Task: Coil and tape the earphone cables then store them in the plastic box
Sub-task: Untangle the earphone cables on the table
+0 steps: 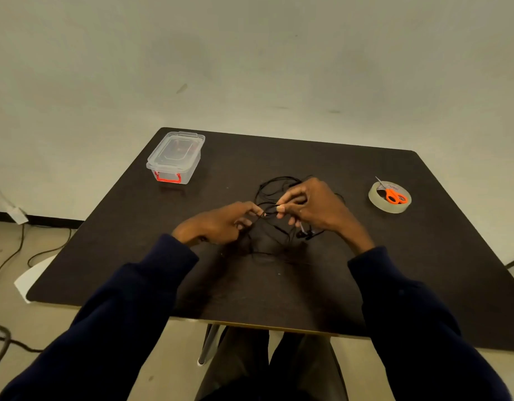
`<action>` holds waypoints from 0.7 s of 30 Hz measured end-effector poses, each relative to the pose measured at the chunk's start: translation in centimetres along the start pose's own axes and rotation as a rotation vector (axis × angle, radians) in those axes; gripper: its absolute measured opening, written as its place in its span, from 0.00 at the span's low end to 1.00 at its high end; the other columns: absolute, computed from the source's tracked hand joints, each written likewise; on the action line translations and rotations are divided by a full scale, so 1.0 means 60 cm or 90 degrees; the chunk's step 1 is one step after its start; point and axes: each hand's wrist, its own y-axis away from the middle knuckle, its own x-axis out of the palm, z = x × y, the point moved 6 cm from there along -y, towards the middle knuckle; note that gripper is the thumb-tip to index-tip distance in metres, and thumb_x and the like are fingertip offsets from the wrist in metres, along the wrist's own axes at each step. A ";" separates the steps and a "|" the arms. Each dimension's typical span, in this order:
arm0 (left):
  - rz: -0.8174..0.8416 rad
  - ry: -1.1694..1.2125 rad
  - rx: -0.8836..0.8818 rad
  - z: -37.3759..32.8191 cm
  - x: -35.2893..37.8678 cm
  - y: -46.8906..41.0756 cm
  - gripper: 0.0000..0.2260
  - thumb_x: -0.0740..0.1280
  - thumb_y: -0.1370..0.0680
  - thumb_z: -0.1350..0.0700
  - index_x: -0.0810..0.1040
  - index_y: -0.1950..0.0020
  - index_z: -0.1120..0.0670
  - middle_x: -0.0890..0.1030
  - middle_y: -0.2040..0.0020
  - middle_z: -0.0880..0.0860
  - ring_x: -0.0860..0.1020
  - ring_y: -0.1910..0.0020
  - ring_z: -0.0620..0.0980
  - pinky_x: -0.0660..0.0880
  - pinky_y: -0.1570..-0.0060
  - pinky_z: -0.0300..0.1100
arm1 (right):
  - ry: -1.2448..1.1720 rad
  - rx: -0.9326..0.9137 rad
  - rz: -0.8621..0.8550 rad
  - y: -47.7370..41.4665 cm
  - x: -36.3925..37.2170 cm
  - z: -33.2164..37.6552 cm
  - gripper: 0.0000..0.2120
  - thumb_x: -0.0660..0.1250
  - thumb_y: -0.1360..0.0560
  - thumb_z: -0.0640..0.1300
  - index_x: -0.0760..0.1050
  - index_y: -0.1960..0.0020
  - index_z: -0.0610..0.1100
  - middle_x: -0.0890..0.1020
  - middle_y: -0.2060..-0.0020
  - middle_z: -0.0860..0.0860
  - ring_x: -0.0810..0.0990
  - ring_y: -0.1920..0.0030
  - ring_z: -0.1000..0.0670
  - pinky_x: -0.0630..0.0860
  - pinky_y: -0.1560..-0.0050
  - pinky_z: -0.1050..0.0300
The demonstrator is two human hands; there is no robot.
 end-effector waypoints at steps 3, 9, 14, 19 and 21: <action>-0.001 0.148 0.052 -0.018 0.021 0.005 0.27 0.58 0.21 0.77 0.68 0.25 0.58 0.78 0.34 0.53 0.78 0.35 0.47 0.78 0.41 0.40 | -0.072 0.013 0.105 0.015 0.031 -0.015 0.08 0.70 0.20 0.37 0.84 0.43 0.37 0.88 0.54 0.42 0.87 0.53 0.44 0.83 0.48 0.46; -0.178 0.306 0.041 0.020 0.044 -0.018 0.24 0.52 0.20 0.74 0.83 0.39 0.56 0.85 0.41 0.59 0.83 0.43 0.53 0.79 0.43 0.49 | -0.198 0.013 0.205 0.053 0.007 -0.043 0.22 0.58 0.22 0.21 0.75 0.31 0.34 0.83 0.37 0.41 0.82 0.35 0.46 0.79 0.35 0.52; -0.285 0.035 0.129 0.012 0.026 -0.041 0.13 0.63 0.18 0.67 0.86 0.42 0.56 0.85 0.41 0.53 0.82 0.43 0.42 0.76 0.42 0.38 | -0.125 0.000 0.025 0.058 -0.005 -0.062 0.16 0.68 0.24 0.24 0.81 0.39 0.35 0.87 0.47 0.44 0.87 0.46 0.49 0.83 0.43 0.54; -0.271 -0.006 0.134 -0.003 0.019 -0.070 0.13 0.63 0.18 0.66 0.85 0.40 0.58 0.82 0.34 0.55 0.77 0.32 0.50 0.70 0.29 0.44 | 0.060 0.021 -0.072 0.057 0.004 -0.082 0.17 0.71 0.26 0.27 0.86 0.45 0.46 0.87 0.52 0.53 0.85 0.53 0.61 0.80 0.53 0.68; -0.272 -0.004 0.140 0.000 0.019 -0.074 0.13 0.61 0.17 0.66 0.83 0.38 0.59 0.81 0.33 0.57 0.76 0.30 0.52 0.69 0.28 0.48 | 0.079 0.061 -0.081 0.055 -0.006 -0.100 0.17 0.70 0.25 0.27 0.85 0.45 0.46 0.87 0.51 0.53 0.85 0.54 0.61 0.80 0.56 0.69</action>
